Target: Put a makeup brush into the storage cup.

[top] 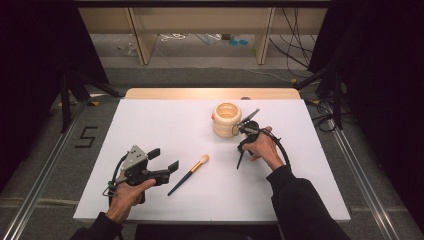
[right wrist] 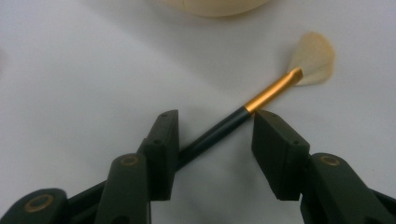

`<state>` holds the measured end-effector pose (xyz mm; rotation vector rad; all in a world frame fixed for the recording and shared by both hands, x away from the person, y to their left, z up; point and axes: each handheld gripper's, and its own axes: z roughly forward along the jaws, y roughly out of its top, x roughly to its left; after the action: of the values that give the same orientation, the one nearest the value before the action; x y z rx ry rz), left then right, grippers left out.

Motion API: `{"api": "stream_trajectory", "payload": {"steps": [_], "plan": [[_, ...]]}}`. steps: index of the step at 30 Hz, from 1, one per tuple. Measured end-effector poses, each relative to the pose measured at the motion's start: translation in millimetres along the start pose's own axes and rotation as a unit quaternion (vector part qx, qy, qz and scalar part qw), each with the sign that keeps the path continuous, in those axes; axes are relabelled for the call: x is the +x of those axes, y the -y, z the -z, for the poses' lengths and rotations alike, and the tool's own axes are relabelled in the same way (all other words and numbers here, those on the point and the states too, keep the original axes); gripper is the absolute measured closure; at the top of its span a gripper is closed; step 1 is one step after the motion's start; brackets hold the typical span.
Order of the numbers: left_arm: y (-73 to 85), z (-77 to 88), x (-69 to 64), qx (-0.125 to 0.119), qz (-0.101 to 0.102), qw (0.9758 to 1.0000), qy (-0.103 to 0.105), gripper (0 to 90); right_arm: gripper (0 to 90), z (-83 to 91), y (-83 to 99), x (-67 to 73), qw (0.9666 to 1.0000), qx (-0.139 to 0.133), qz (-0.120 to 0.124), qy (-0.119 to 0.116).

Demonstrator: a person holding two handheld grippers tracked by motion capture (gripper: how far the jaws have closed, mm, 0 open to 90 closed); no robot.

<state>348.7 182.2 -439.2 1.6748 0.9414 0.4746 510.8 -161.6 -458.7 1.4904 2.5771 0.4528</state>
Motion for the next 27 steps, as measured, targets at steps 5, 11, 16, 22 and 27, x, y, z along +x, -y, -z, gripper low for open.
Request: {"api": "stream_trajectory", "payload": {"steps": [5,11,16,22,27], "plan": [[0.2,-0.2,0.0,0.001,0.0,1.0,0.0,16.1,57.4,-0.6,-3.0,-7.8,1.0,0.001,0.007,-0.007],[0.1,-0.1,-0.1,0.001,0.0,1.0,0.001,16.1,61.9,-0.3,-7.3,-13.5,0.9996,0.015,0.015,-0.016],[0.0,-0.1,-0.1,0.001,0.0,1.0,0.001,16.2,68.1,0.2,-7.1,-19.8,0.9994,0.019,0.013,-0.027],[-0.1,0.0,0.1,0.001,0.001,1.0,0.001,16.2,75.9,0.0,-12.9,-24.5,0.9982,0.049,0.018,-0.029],[0.0,-0.1,0.1,0.002,0.001,1.0,0.001,16.2,80.3,0.1,-16.0,-29.2,0.997,0.065,0.022,-0.037]]}}
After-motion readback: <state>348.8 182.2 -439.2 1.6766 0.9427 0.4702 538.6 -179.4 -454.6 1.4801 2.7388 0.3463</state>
